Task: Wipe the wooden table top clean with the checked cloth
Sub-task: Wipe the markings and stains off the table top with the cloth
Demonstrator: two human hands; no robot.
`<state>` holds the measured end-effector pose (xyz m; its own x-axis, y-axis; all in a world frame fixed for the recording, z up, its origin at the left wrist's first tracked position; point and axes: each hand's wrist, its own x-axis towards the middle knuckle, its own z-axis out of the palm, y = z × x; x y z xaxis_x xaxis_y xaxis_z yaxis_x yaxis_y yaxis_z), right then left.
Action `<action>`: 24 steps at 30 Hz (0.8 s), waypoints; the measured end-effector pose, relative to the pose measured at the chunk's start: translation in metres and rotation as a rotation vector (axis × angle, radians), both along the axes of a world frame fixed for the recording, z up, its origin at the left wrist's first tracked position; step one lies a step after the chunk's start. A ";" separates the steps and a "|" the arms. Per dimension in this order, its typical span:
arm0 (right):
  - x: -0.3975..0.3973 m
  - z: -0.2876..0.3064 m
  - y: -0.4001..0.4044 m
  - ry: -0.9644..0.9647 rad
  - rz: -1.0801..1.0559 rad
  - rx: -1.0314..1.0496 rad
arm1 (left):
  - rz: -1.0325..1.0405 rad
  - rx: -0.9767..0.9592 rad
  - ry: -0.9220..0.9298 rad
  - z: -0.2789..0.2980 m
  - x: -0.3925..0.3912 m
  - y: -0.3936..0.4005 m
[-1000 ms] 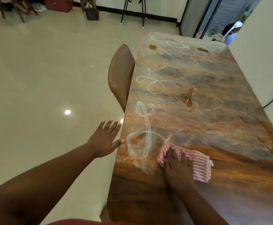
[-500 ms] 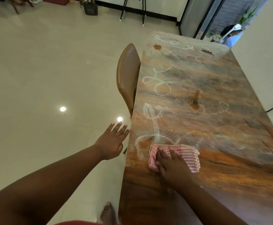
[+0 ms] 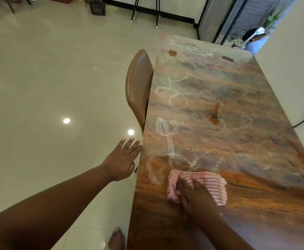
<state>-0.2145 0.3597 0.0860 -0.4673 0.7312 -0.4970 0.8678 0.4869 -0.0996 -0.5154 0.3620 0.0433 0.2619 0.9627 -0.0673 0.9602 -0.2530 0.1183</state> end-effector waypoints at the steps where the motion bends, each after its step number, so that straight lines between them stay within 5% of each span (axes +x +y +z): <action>1: 0.004 -0.004 0.018 -0.043 -0.056 0.021 | -0.014 -0.002 -0.013 -0.001 0.004 0.000; 8: -0.089 0.005 -0.010 0.144 -0.059 0.078 | 0.005 0.035 -0.030 0.004 0.024 0.008; 12: -0.027 0.004 -0.064 0.102 0.058 0.126 | -0.012 0.060 0.017 0.003 0.019 0.016; 15: 0.046 -0.013 -0.060 0.027 -0.138 0.250 | -0.004 0.025 0.005 0.004 0.021 0.016; 19: 0.037 -0.008 -0.054 0.002 -0.427 0.157 | -0.012 0.006 -0.033 0.008 0.024 0.019; 24: 0.063 -0.022 -0.101 0.075 -0.147 0.197 | -0.115 0.050 0.086 0.011 0.022 0.026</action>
